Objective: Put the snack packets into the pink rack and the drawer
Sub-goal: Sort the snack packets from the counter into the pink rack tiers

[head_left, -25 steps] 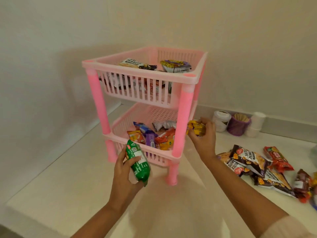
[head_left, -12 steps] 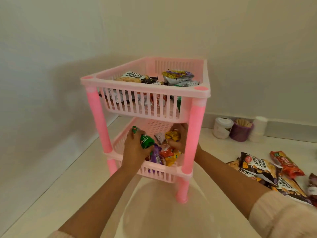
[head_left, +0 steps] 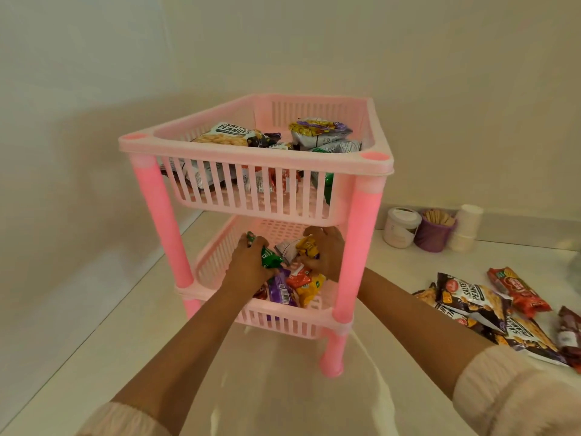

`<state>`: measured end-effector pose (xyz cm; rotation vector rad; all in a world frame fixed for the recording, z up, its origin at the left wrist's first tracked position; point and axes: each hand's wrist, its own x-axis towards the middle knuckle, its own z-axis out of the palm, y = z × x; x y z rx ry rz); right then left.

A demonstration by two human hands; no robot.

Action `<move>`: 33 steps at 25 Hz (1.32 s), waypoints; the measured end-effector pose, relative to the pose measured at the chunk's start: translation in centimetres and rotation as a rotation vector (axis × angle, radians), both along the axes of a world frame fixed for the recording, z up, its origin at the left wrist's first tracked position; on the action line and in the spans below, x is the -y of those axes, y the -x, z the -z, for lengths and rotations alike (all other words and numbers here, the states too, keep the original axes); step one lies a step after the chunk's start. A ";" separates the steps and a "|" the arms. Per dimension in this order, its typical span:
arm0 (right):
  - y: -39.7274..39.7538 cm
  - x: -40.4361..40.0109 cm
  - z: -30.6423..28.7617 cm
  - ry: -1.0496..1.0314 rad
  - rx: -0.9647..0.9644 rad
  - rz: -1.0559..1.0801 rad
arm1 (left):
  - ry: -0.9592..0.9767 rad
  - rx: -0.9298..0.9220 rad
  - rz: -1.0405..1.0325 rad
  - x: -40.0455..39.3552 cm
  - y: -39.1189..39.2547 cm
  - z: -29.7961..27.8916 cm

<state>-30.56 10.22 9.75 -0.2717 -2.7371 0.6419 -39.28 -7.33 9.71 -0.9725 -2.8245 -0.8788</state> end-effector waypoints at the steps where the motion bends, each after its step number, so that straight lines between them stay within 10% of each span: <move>1: 0.0 0.0 0.3 0.076 -0.011 0.032 | 0.000 0.018 0.011 0.0 0.1 0.1; 22: 0.6 0.0 0.8 -0.099 0.088 0.305 | 0.163 -0.120 -0.057 0.2 -0.1 0.1; 26: 1.0 -0.9 1.8 0.012 0.233 0.192 | 0.149 -0.189 -0.072 0.4 -0.6 -0.1; 33: -1.2 -0.3 0.6 0.329 -0.056 0.133 | -0.087 -0.327 -0.210 1.8 -4.5 0.5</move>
